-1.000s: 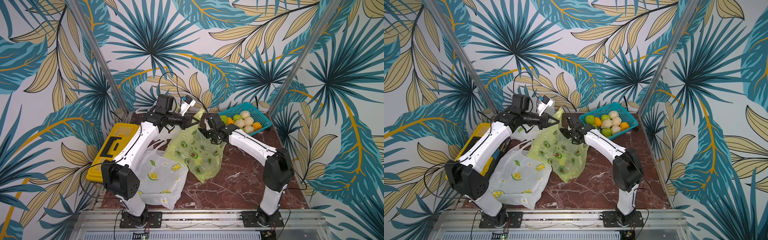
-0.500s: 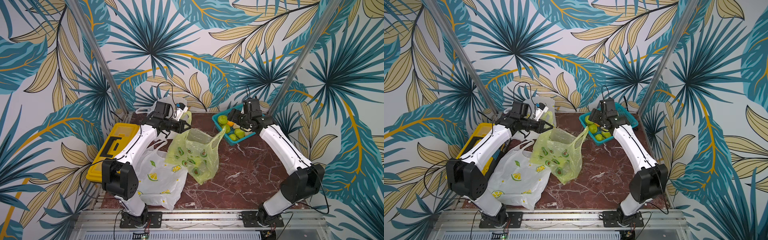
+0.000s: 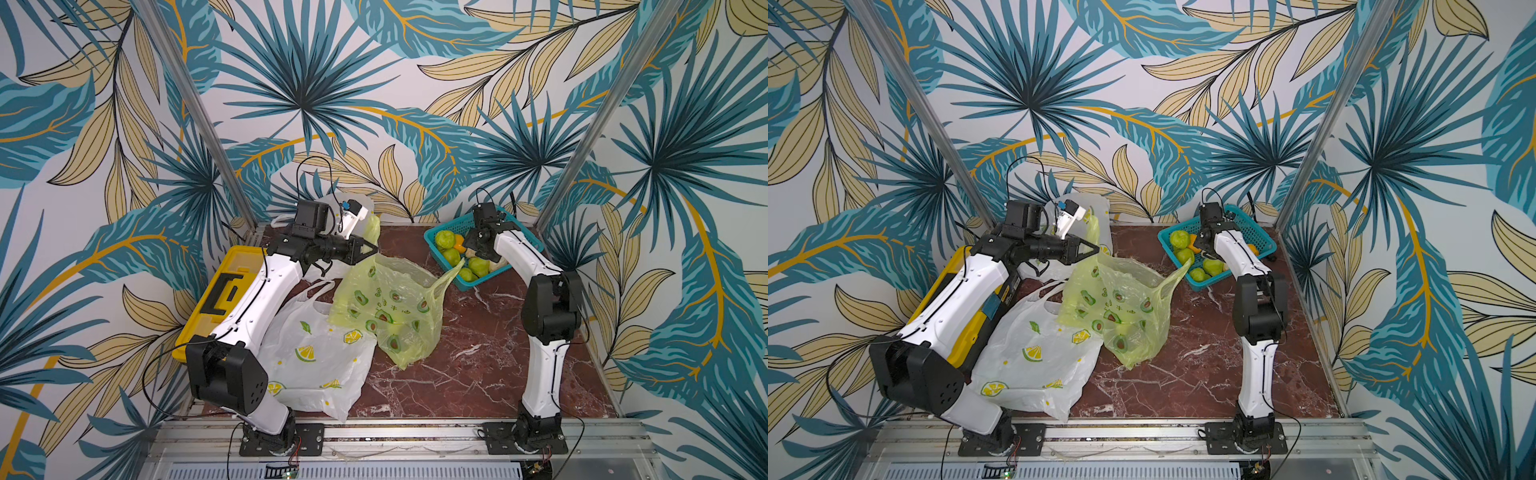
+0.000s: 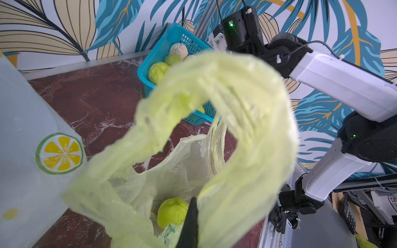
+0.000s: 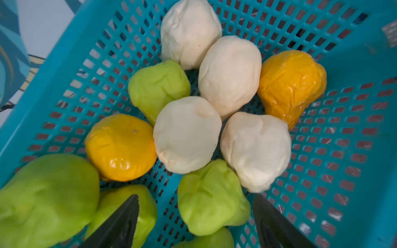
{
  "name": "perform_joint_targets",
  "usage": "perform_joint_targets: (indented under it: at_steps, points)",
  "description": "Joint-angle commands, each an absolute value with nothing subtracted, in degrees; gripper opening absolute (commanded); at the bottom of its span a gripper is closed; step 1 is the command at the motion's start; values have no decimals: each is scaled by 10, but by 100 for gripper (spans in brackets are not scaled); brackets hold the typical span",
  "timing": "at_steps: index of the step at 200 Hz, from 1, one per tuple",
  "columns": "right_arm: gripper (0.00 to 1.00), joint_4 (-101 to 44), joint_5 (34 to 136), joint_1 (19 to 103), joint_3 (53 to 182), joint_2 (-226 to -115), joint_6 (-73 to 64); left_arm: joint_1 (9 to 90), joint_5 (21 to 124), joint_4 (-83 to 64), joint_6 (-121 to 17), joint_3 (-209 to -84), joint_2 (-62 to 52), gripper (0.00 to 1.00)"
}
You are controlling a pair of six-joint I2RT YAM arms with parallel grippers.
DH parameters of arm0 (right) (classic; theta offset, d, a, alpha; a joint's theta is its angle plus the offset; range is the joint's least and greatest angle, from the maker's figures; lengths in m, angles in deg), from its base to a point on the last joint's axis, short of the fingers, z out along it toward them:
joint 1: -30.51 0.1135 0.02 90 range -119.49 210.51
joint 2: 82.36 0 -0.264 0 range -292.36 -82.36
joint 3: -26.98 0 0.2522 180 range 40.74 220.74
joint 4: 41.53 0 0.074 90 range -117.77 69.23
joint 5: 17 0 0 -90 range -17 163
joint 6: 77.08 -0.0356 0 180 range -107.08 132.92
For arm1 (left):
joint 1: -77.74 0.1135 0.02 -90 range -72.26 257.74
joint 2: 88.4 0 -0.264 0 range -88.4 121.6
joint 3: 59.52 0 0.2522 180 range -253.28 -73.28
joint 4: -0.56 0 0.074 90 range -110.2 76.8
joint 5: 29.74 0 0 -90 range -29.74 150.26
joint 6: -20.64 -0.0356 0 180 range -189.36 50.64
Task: Place the pears into plastic bags & tie knots
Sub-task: Pick up the pear from the basket, then place the pear in the plastic bag.
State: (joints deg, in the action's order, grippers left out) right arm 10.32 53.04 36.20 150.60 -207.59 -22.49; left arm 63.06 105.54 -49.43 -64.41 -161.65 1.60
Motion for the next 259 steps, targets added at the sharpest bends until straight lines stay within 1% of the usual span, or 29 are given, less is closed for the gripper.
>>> perform_joint_targets:
  at_steps: [1,22,32,44,64,78,102,134,165,181,202,228,243,259]
  points:
    - [84,115,505,351,1551,-2125,-256,623,1065,-492,-643,-1620,14,0]
    - [83,85,518,340,1563,-2156,-269,616,1060,-493,-643,-1620,16,0]
    - [80,89,524,335,1579,-2173,-271,612,1057,-492,-642,-1620,18,0]
    - [73,86,553,331,1582,-2180,-273,611,1051,-493,-639,-1620,18,0]
    - [57,70,582,330,1572,-2163,-266,606,1046,-493,-636,-1617,13,0]
    - [46,63,598,331,1564,-2132,-262,601,1045,-492,-634,-1619,12,0]
    - [35,26,617,331,1516,-2058,-260,597,1041,-492,-634,-1625,10,0]
    - [30,3,639,342,1443,-1966,-253,597,1035,-492,-631,-1632,14,0]
    - [27,-10,679,372,1376,-1861,-245,596,1031,-493,-630,-1626,8,0]
    - [27,-9,719,410,1361,-1815,-237,596,1031,-492,-630,-1627,2,0]
    - [27,-19,743,495,1331,-1769,-236,595,1033,-493,-631,-1627,-6,0]
    - [27,-64,766,593,1290,-1762,-268,593,1040,-492,-630,-1631,-2,0]
    - [27,-81,766,644,1285,-1784,-272,590,1045,-492,-630,-1633,-6,0]
    - [27,-98,770,672,1275,-1820,-293,586,1053,-493,-634,-1636,-8,0]
